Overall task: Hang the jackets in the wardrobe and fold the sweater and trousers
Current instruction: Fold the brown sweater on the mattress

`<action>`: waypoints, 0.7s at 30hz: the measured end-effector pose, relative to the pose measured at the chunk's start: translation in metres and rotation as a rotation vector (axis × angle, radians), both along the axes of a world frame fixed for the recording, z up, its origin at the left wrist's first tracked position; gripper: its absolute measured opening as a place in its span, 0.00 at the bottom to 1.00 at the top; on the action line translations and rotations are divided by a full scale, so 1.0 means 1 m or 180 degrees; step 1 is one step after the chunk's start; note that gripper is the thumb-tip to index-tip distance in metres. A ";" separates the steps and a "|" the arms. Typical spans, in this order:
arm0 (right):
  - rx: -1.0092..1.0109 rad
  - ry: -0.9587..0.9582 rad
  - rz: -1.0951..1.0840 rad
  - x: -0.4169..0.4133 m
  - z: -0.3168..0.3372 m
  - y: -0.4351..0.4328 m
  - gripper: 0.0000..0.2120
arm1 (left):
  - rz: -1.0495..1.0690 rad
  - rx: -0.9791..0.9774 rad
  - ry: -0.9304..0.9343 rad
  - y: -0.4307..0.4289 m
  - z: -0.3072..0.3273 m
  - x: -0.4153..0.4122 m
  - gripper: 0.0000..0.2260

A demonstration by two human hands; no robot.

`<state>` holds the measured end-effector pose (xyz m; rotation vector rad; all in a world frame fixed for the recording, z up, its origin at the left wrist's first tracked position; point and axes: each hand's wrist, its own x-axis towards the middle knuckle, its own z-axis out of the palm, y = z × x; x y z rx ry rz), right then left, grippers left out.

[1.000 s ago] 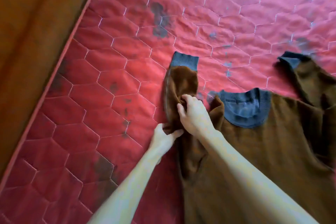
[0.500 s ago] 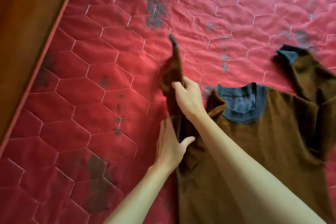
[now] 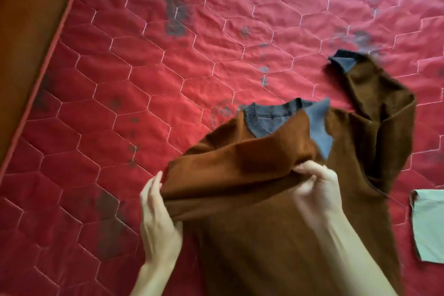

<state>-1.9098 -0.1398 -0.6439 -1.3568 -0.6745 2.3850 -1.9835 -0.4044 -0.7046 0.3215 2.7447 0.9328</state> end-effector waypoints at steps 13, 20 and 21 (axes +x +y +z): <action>0.0087 -0.1030 -0.0823 0.129 -0.117 0.116 0.41 | -0.2137 -0.1638 -0.0068 0.065 -0.041 0.040 0.51; 0.0309 -0.1462 -0.1187 0.202 -0.114 0.176 0.18 | -0.2772 -0.1207 0.0001 0.118 -0.034 0.088 0.43; 0.0267 -0.1626 -0.1239 0.213 -0.114 0.181 0.18 | -0.2847 -0.1180 0.0104 0.125 -0.033 0.096 0.42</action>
